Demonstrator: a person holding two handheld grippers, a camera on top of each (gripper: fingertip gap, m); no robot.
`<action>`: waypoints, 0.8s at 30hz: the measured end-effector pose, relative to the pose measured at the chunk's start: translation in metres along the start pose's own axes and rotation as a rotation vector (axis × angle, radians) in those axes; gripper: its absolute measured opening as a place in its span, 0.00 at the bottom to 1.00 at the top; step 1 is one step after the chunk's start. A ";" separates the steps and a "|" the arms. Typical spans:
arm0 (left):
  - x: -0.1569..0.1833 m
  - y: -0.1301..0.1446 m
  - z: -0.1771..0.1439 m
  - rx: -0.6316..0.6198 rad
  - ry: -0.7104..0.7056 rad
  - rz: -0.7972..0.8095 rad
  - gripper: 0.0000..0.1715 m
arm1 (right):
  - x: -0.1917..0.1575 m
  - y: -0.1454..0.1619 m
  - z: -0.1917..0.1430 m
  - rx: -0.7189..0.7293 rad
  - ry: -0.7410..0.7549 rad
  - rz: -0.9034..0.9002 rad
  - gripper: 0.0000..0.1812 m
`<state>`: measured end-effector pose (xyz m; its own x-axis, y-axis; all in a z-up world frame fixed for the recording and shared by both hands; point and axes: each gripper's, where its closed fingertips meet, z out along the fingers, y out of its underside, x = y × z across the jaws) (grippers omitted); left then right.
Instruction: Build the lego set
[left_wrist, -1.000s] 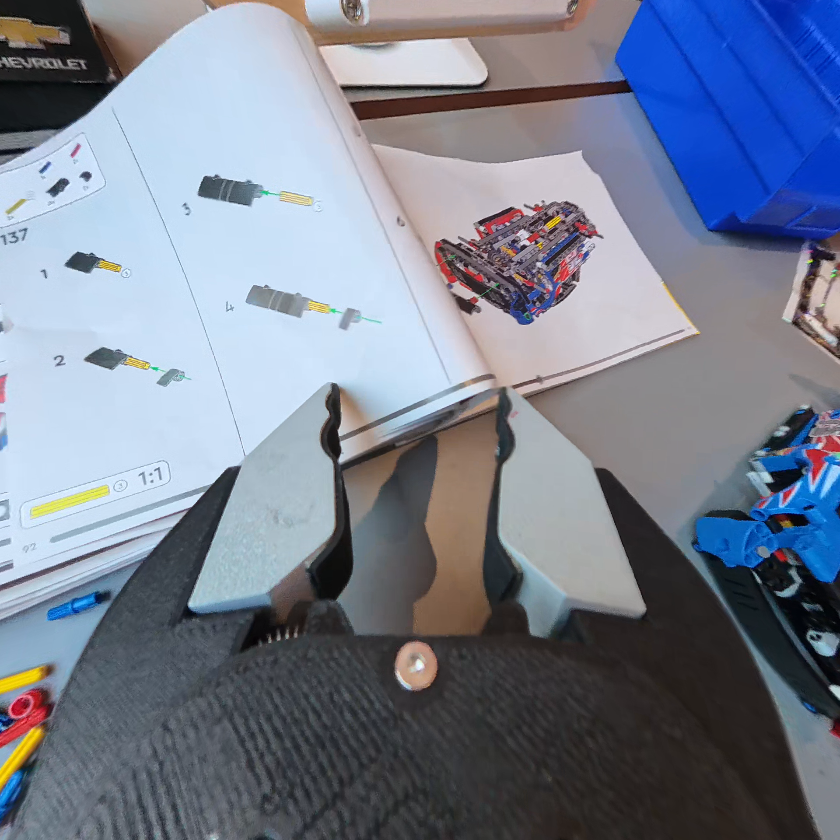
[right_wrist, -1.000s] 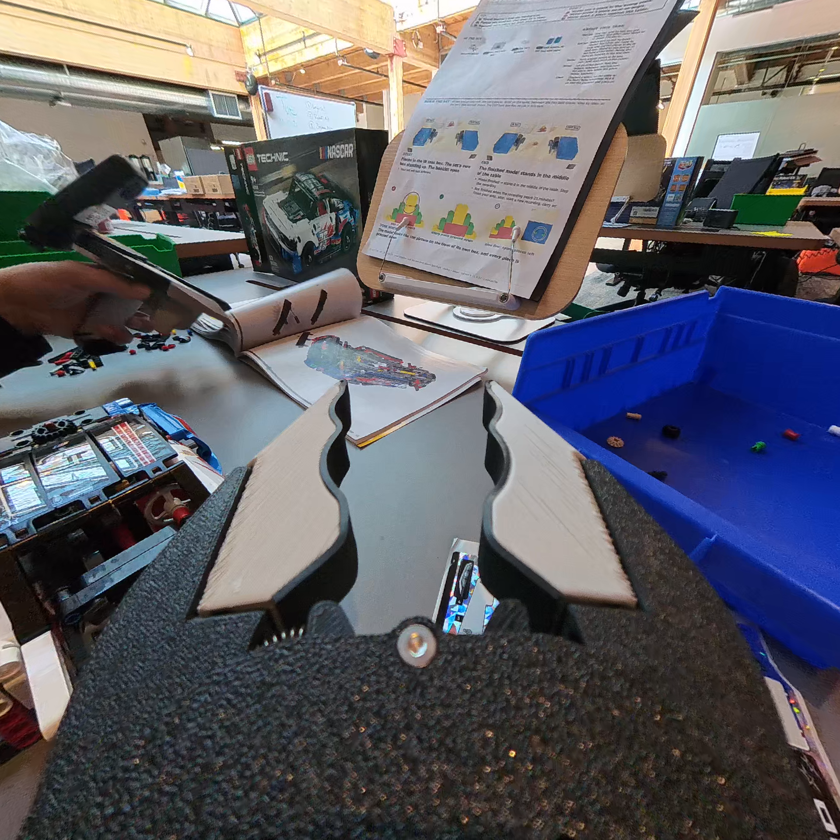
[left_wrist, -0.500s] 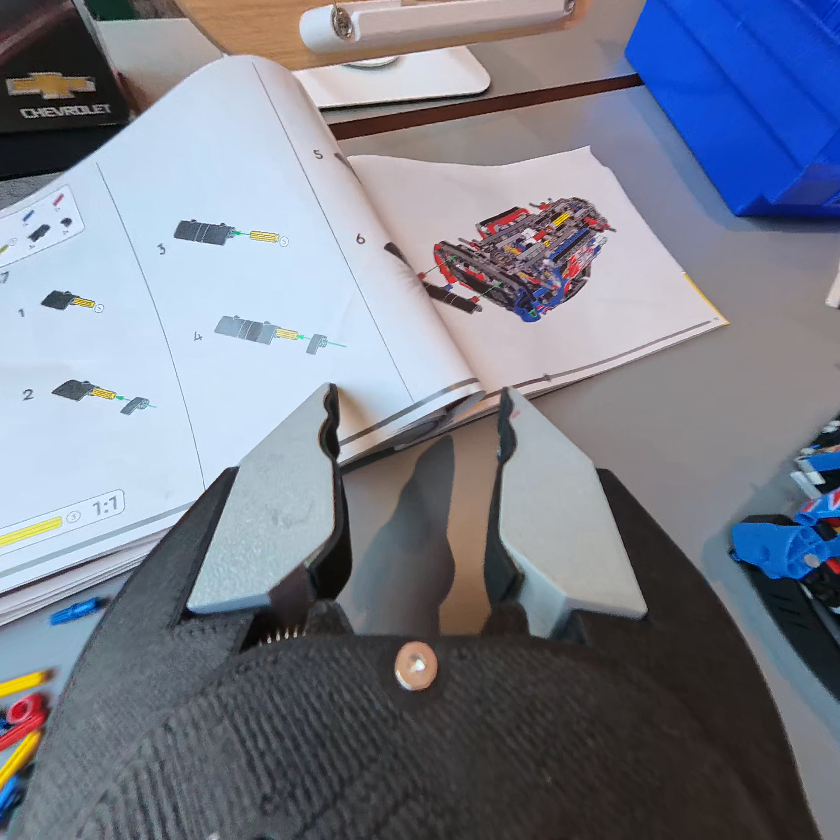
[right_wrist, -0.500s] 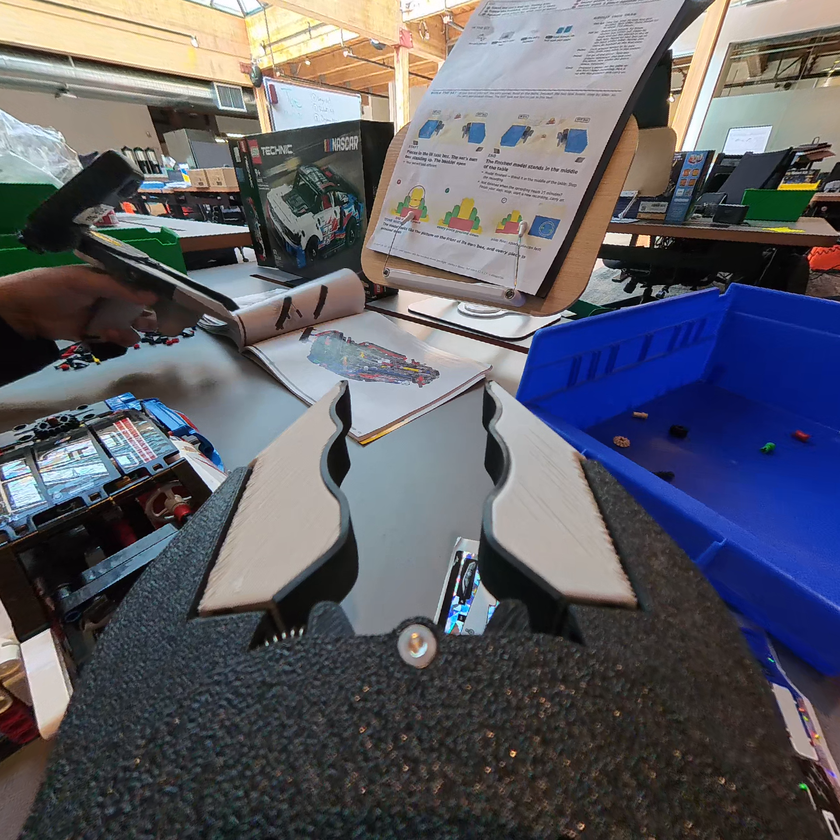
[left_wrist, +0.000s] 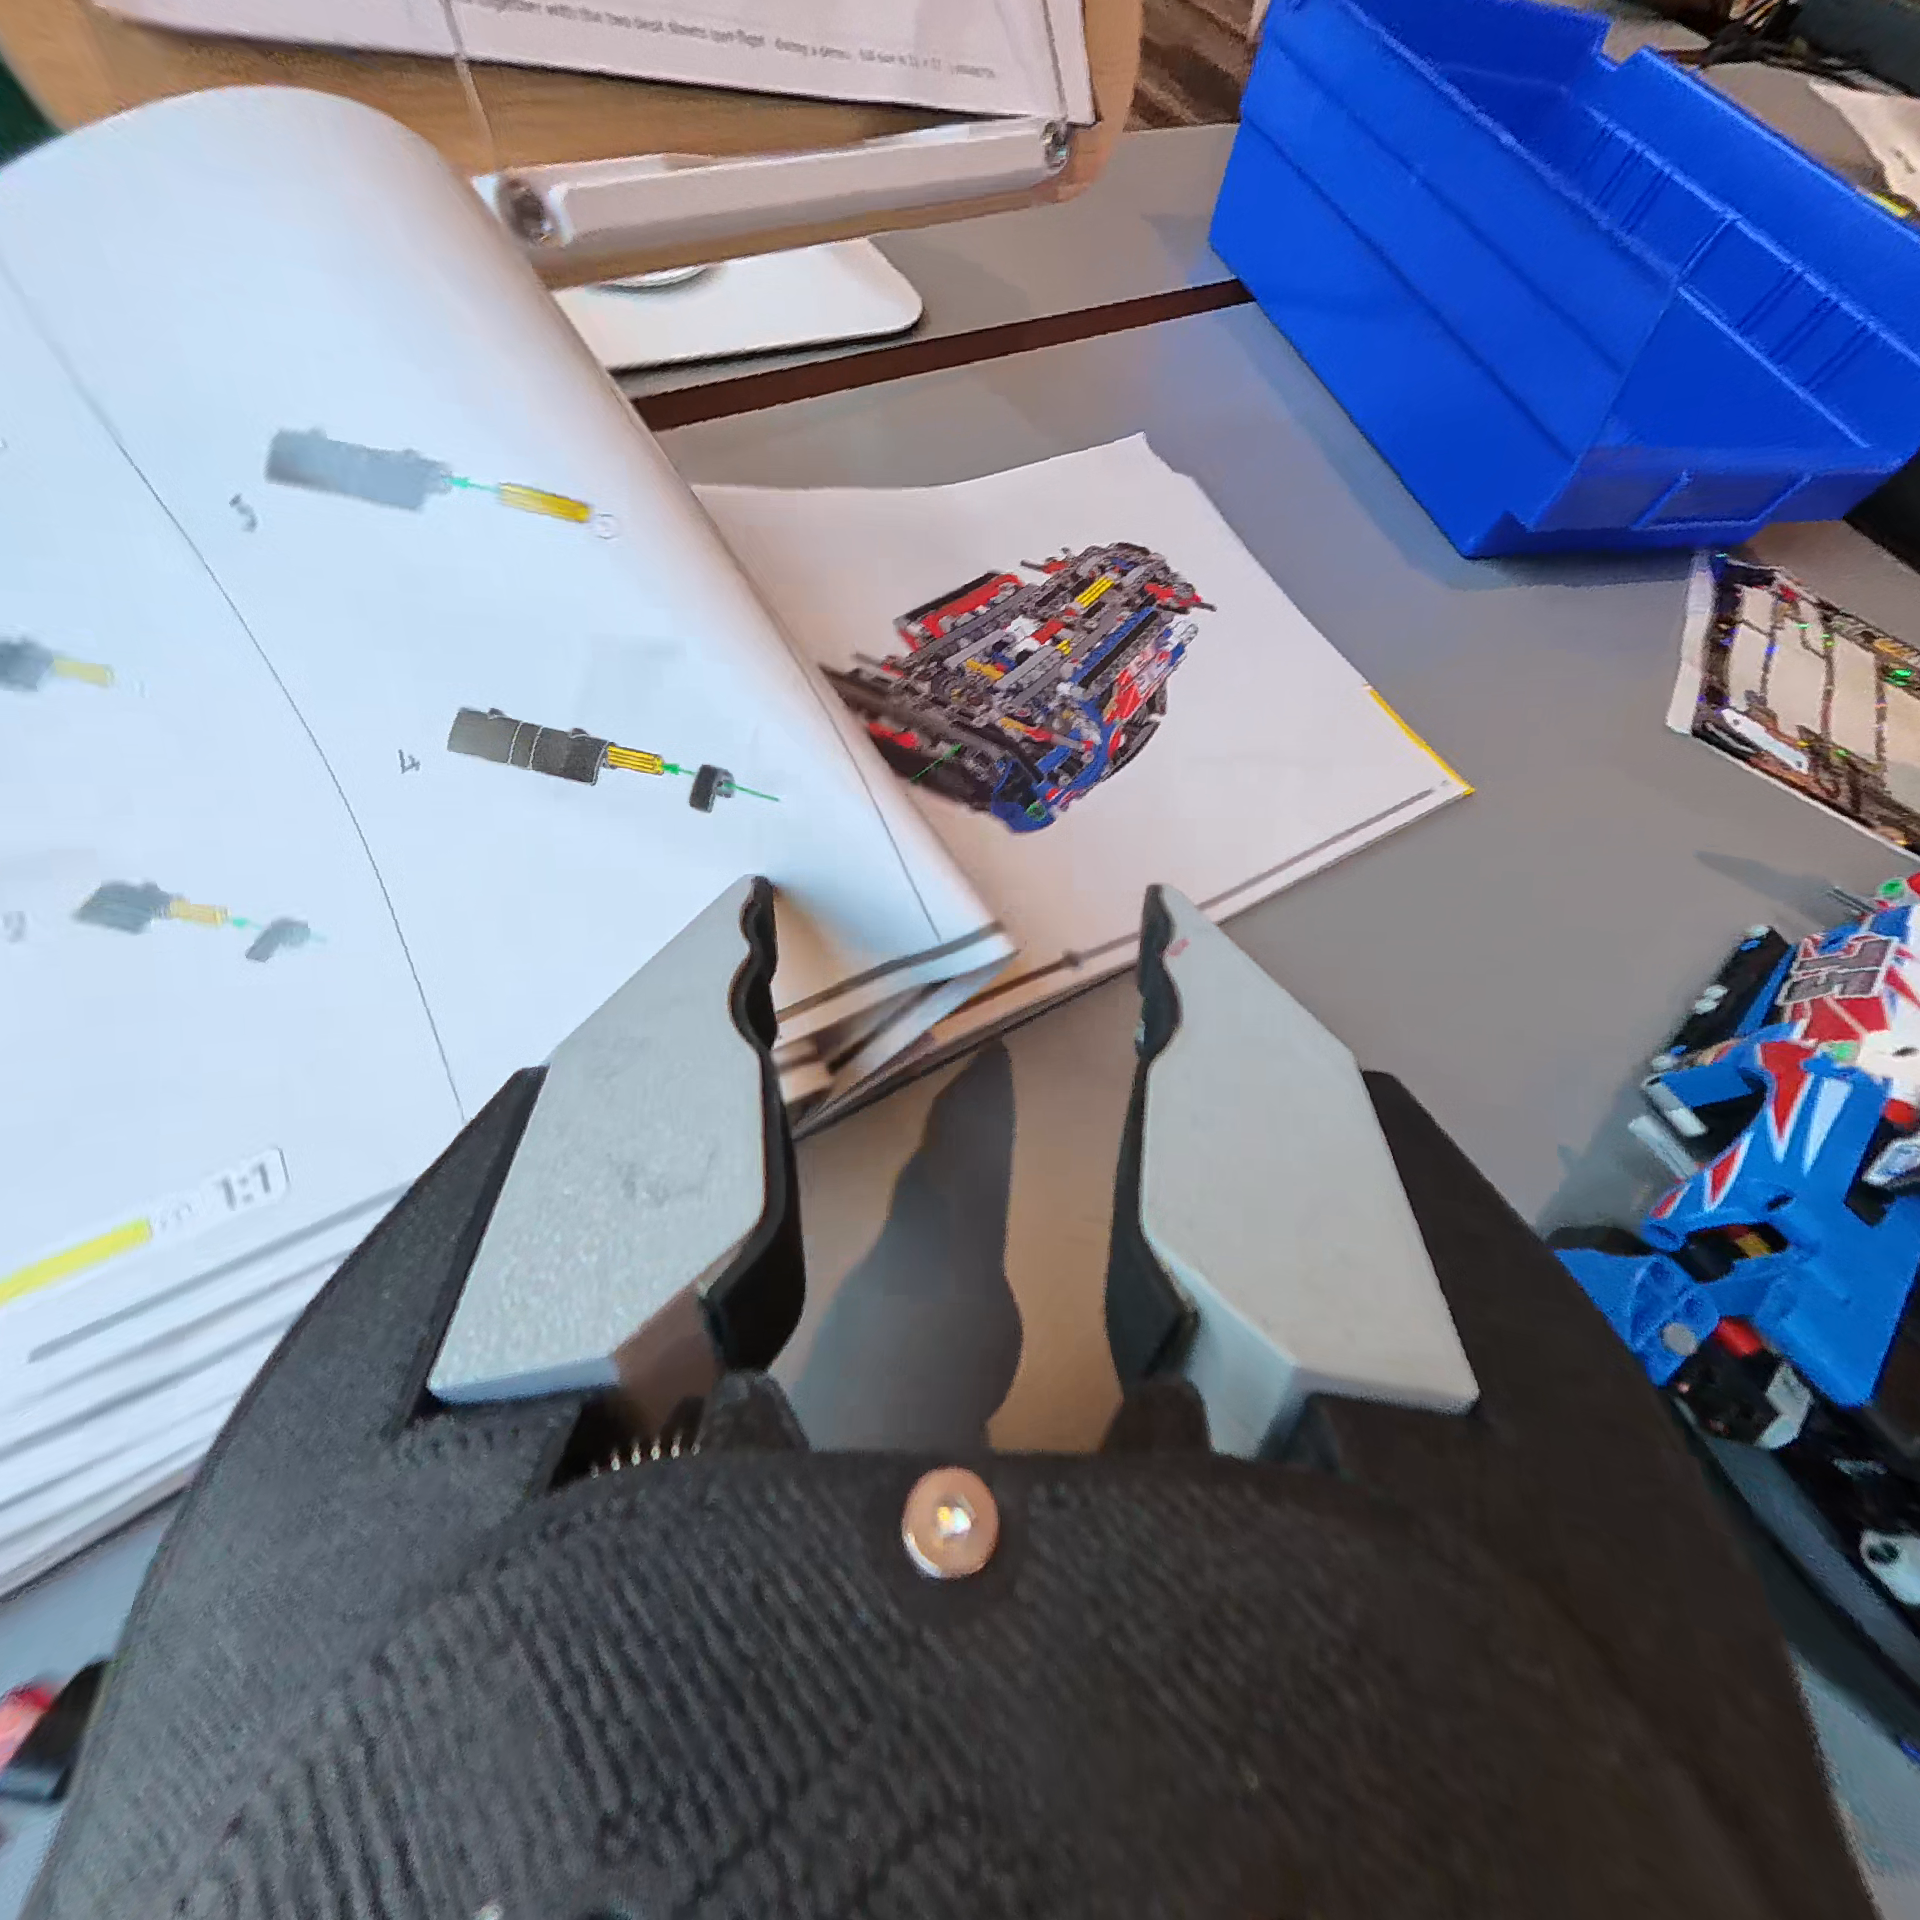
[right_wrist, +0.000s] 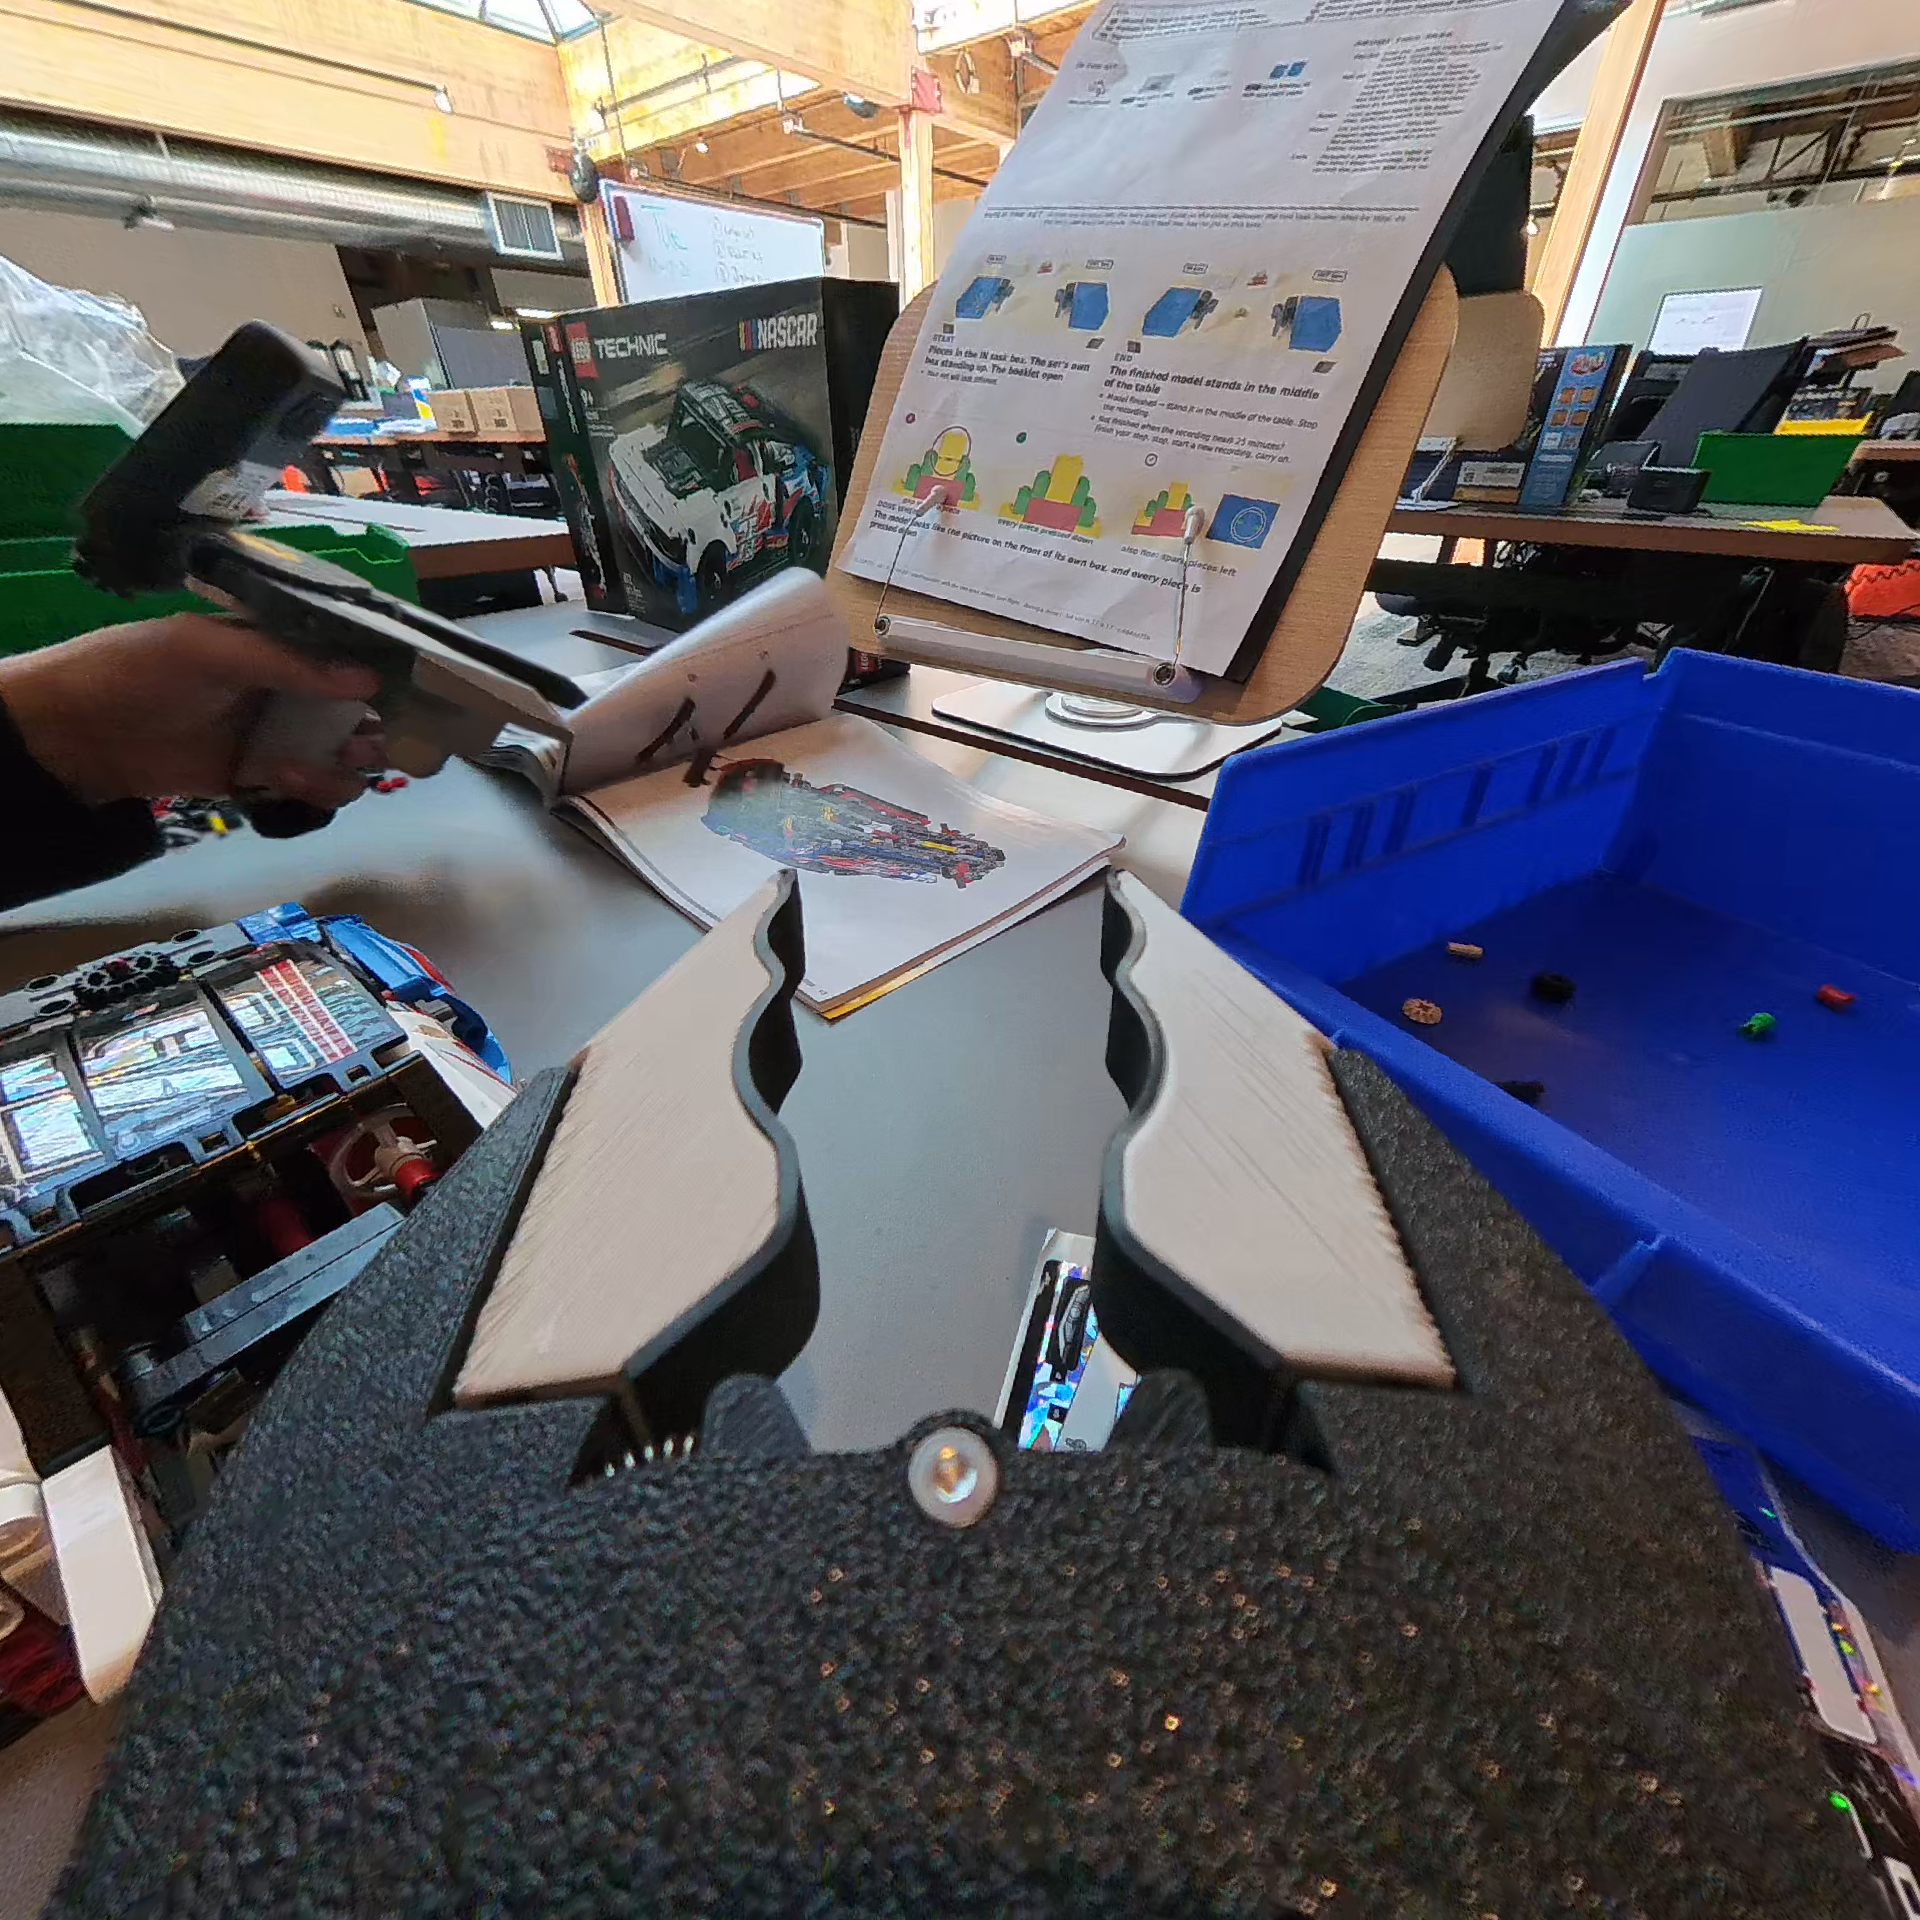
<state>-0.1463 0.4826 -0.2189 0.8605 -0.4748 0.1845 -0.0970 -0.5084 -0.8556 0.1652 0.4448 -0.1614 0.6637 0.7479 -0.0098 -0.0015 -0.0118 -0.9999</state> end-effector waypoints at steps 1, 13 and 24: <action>0.005 -0.005 0.004 0.002 0.012 0.007 0.40 | 0.000 0.000 0.000 0.001 0.001 0.001 0.32; 0.057 -0.054 -0.027 0.178 0.115 0.165 0.29 | 0.003 -0.004 -0.006 0.024 0.013 0.018 0.32; -0.008 -0.017 -0.064 0.069 0.031 -0.046 0.44 | 0.001 -0.002 -0.004 0.012 0.008 0.009 0.32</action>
<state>-0.1836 0.4487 -0.1751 0.8472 -0.4748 0.2384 -0.0220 -0.4798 -0.8771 0.1689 0.4428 -0.1596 0.6698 0.7423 -0.0190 -0.0163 -0.0108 -0.9998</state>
